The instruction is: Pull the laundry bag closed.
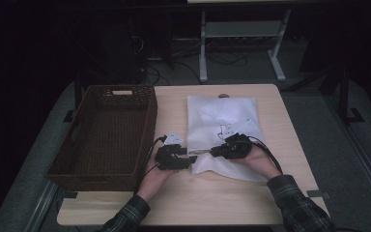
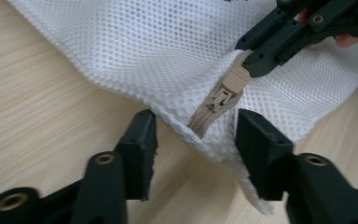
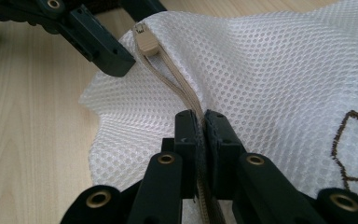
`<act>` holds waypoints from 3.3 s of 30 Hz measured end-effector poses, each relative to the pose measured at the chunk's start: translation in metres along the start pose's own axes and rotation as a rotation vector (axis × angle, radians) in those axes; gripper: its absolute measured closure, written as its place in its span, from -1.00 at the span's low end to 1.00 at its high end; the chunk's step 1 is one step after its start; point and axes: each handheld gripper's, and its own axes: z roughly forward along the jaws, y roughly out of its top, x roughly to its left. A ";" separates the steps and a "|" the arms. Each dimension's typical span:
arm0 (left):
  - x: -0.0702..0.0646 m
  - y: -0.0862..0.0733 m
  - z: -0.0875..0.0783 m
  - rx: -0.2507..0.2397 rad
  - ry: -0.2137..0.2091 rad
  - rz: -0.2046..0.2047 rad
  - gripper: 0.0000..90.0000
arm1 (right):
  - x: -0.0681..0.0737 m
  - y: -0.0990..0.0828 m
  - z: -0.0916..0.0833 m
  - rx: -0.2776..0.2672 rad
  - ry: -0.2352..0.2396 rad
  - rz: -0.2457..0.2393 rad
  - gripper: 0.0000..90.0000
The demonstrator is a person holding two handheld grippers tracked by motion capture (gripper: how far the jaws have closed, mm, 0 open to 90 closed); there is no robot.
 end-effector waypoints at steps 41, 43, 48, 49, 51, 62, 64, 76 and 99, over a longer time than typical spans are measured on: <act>-0.013 -0.006 -0.003 0.043 0.011 0.169 0.85 | 0.029 0.013 0.011 -0.029 0.123 0.062 0.67; -0.013 -0.006 -0.003 0.042 0.012 0.171 0.85 | 0.029 0.013 0.013 -0.022 0.128 0.062 0.67; -0.013 -0.006 -0.003 0.040 0.012 0.169 0.85 | 0.030 0.015 0.016 -0.030 0.142 0.061 0.74; -0.013 -0.006 -0.003 0.041 0.013 0.171 0.85 | 0.031 0.015 0.016 -0.032 0.141 0.059 0.74; -0.014 -0.006 -0.003 0.039 0.013 0.172 0.85 | 0.032 0.017 0.016 -0.033 0.144 0.055 0.80; -0.010 -0.008 -0.002 0.039 -0.014 0.146 0.84 | 0.036 0.019 0.019 -0.011 0.110 0.022 0.91; -0.009 -0.009 -0.002 0.035 -0.019 0.127 0.84 | 0.037 0.020 0.020 -0.008 0.102 0.022 0.92; -0.009 -0.009 -0.003 0.034 -0.027 0.095 0.88 | 0.039 0.021 0.022 0.024 0.061 0.026 0.93; -0.009 -0.009 -0.007 0.019 0.008 0.050 0.88 | 0.037 0.019 0.019 0.046 0.011 0.043 0.93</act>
